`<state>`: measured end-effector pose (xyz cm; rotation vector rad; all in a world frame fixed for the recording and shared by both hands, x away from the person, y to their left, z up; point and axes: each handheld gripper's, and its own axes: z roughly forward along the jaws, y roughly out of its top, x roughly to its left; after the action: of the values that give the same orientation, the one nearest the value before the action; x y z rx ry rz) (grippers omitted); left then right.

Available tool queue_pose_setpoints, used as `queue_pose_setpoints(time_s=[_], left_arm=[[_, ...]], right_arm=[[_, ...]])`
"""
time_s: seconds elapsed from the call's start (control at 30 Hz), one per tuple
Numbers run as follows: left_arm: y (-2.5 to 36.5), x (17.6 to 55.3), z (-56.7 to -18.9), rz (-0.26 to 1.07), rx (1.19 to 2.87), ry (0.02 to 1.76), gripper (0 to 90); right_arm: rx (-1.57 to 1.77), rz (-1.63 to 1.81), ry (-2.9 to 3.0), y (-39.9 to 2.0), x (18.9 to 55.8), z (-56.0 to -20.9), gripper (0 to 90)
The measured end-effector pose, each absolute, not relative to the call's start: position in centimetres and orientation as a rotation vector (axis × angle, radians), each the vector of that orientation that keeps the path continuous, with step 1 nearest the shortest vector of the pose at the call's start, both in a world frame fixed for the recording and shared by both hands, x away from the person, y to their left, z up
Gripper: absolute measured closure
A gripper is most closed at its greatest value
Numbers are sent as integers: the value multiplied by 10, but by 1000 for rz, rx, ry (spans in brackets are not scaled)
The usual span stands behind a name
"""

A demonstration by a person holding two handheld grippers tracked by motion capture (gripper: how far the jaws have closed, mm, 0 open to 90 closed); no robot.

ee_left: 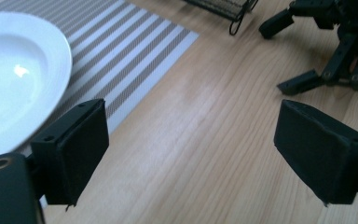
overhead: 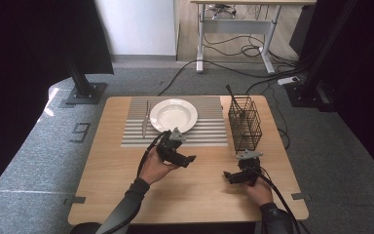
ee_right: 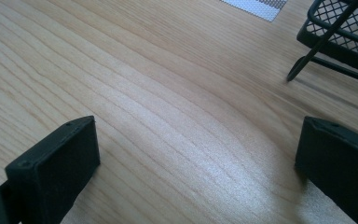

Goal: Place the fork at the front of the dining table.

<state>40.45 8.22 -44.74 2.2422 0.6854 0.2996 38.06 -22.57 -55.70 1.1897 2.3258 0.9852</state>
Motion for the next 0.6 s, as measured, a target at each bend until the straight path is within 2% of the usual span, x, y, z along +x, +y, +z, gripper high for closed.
queue_pose_setpoints(time_s=[0.2,0.6], left_arm=[[68,415,-433,314,2241,658,137],[34,435,-407,306,2225,614,134]], right_arm=[[1188,985,2326,-226,381,-557,0],[1189,984,2327,-226,381,-557,0]])
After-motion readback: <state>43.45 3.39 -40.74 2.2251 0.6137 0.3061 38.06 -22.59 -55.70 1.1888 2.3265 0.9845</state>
